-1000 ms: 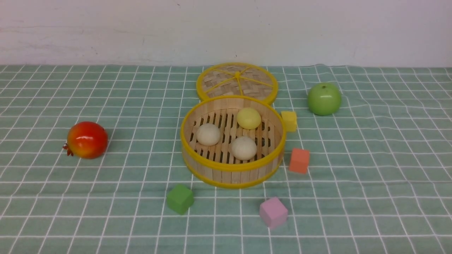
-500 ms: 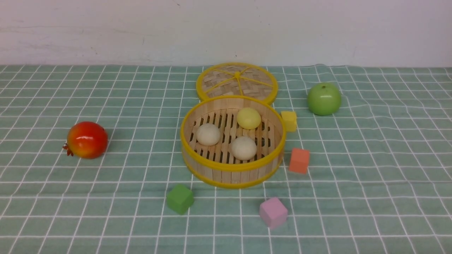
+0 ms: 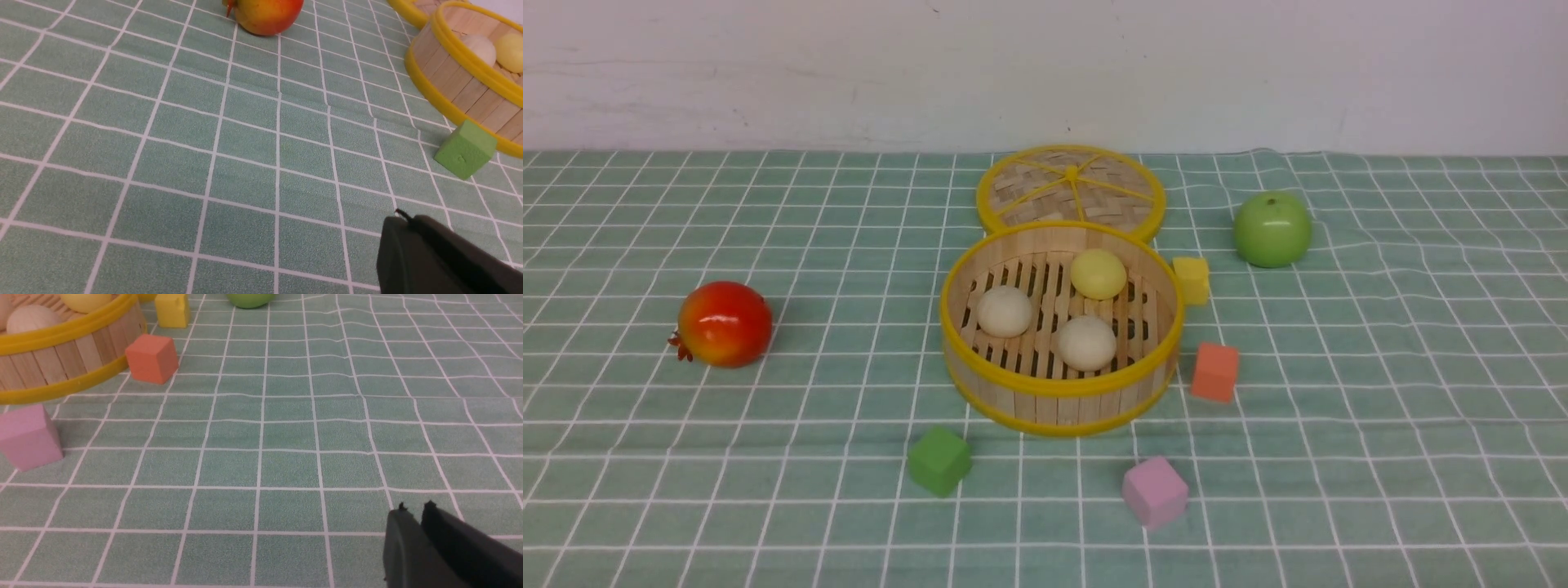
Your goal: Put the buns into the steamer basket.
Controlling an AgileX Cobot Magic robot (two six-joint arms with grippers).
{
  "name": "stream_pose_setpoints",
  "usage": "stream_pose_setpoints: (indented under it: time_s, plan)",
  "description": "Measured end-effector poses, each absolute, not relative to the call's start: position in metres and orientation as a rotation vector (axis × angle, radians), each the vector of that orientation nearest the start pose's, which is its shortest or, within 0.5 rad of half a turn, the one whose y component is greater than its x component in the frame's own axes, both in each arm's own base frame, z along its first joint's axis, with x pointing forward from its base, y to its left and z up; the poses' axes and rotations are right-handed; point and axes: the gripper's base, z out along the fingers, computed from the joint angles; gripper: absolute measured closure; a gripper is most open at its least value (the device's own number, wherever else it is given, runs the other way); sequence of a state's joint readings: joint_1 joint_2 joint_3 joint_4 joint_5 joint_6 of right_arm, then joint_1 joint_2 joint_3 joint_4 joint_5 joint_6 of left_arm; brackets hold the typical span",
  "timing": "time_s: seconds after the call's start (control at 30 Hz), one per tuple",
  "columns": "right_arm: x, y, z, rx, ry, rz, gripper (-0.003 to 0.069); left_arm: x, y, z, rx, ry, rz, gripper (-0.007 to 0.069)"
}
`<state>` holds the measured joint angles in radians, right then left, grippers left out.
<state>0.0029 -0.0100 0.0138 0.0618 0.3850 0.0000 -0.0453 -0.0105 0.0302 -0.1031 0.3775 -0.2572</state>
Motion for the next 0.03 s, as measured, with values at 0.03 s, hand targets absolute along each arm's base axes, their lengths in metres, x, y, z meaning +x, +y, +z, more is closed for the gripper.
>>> stream_pose_setpoints:
  time_s: [0.03]
  plan:
    - [0.0521, 0.0023, 0.1746, 0.035, 1.872, 0.063, 0.0594, 0.0523, -0.0058, 0.1698, -0.264, 1.872, -0.309, 0.0638]
